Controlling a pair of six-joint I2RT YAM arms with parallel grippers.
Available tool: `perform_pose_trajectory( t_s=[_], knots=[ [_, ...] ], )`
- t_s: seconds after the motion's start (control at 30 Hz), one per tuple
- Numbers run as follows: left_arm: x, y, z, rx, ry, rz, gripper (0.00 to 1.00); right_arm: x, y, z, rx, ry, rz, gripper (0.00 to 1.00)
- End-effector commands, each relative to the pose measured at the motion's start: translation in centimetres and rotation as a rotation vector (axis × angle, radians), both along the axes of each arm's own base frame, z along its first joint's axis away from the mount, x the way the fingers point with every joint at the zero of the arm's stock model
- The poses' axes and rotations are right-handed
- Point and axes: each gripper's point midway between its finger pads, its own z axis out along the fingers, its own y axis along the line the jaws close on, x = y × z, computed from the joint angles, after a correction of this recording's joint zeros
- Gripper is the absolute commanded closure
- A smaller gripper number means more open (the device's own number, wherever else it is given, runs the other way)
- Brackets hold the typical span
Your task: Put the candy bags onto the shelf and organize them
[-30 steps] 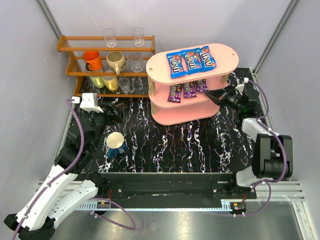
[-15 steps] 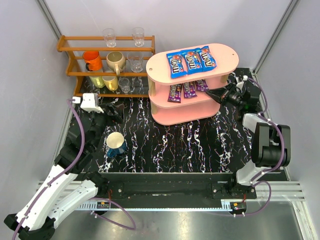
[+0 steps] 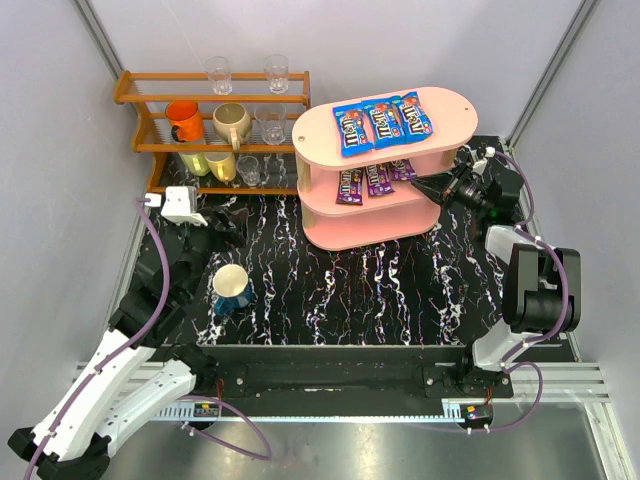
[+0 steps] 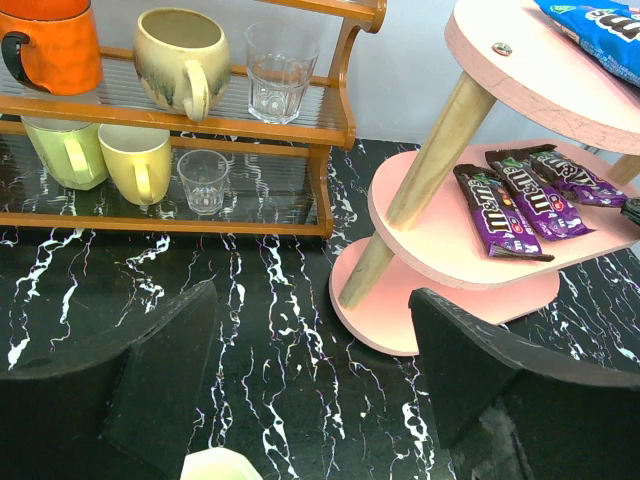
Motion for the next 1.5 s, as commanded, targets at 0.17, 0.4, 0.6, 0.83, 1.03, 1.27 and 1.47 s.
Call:
perform_pose_trajectory(
  t_s=[0.17, 0.4, 0.6, 0.83, 1.03, 1.27, 1.47],
  knots=[
    [0.0, 0.5, 1.7, -0.012, -0.042, 0.019, 0.18, -0.1, 0.2, 1.9, 0.023, -0.083, 0.052, 1.00],
    [-0.1, 0.6, 1.9, -0.010, -0.044, 0.019, 0.18, 0.0, -0.9, 1.3, 0.022, -0.066, 0.000, 1.00],
    [-0.1, 0.5, 1.9, -0.012, -0.042, 0.014, 0.18, -0.3, -1.0, 1.0, 0.005, -0.058, -0.013, 1.00],
    [-0.2, 0.4, 2.0, -0.019, -0.045, 0.008, 0.18, -0.6, -0.9, 0.3, -0.008, -0.043, -0.009, 1.00],
    [-0.3, 0.4, 2.0, -0.021, -0.045, 0.008, 0.18, -0.8, -1.0, 0.5, -0.013, -0.050, -0.018, 0.57],
    [-0.5, 0.7, 2.1, -0.023, -0.046, 0.013, 0.18, -0.9, -1.6, 1.3, -0.053, -0.068, -0.089, 0.43],
    [-0.8, 0.9, 2.2, -0.027, -0.048, 0.017, 0.18, -1.3, -2.7, 1.6, -0.143, -0.067, -0.184, 0.42]
  ],
)
